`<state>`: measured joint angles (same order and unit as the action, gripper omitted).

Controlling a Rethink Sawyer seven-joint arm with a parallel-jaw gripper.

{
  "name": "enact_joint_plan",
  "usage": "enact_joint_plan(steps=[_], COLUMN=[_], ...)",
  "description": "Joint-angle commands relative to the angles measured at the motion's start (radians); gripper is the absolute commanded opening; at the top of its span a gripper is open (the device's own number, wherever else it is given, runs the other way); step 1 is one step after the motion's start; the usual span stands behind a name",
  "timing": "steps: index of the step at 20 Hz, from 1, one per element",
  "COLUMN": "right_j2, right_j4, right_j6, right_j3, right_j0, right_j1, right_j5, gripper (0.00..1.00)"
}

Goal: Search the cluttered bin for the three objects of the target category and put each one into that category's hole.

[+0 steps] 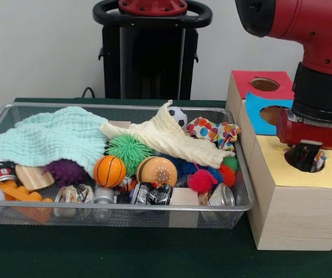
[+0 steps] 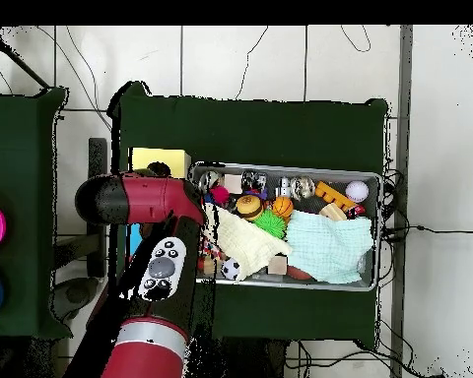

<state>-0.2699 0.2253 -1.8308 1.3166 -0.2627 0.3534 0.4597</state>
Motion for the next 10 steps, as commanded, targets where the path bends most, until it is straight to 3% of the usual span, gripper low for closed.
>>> enact_joint_plan(steps=[1, 10], right_j2=[0.087, 0.096], right_j4=[0.026, 0.032], right_j6=[-0.179, -0.161], right_j3=[0.04, 0.053], right_j0=[0.015, 0.027], right_j1=[-0.005, 0.043], right_j5=[0.034, 0.106], gripper=[0.0, 0.0])
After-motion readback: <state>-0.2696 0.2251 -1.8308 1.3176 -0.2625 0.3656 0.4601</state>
